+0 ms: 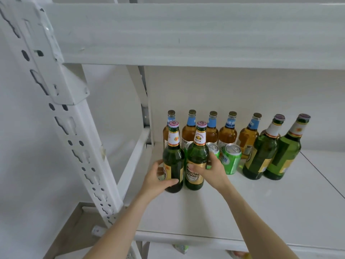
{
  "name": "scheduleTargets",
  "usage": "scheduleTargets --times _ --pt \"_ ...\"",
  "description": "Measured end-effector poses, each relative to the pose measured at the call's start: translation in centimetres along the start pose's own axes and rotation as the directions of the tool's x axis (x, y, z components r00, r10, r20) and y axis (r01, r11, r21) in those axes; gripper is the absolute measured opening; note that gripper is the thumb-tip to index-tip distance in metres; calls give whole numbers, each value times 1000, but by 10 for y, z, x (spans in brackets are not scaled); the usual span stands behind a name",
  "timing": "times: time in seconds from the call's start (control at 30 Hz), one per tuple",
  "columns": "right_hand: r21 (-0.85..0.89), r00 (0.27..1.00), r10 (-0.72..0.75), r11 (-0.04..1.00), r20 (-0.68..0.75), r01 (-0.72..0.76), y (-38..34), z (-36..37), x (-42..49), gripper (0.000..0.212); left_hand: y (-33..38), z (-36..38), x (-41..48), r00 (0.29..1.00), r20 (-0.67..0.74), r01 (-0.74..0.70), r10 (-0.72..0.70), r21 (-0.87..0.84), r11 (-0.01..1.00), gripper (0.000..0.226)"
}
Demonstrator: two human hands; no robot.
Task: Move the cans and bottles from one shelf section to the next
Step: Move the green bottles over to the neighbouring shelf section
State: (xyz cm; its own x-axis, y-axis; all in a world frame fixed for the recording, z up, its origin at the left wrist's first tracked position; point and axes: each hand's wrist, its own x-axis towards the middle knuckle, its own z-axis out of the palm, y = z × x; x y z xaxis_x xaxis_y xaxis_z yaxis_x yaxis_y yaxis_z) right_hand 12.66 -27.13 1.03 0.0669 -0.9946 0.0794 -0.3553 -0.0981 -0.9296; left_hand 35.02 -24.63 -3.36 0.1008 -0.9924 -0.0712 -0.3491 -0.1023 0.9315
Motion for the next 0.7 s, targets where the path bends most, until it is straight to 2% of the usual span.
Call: scheduleTargets --times 0.13,0.27,0.57,0.7 --pt "186 995 34 981 93 -51 5 -4 11 65 -2 4 16 997 69 52 -47 -80 995 75" --pt "279 991 24 958 132 -61 7 -3 13 62 1 3 20 987 143 85 -71 -95 992 67" --pt "320 994 -13 947 104 -21 6 -4 -3 47 5 0 0 988 147 72 -47 -169 983 69" --pt "342 997 30 938 77 -55 1 -3 -16 42 5 -1 -17 990 140 62 -31 -219 974 71"
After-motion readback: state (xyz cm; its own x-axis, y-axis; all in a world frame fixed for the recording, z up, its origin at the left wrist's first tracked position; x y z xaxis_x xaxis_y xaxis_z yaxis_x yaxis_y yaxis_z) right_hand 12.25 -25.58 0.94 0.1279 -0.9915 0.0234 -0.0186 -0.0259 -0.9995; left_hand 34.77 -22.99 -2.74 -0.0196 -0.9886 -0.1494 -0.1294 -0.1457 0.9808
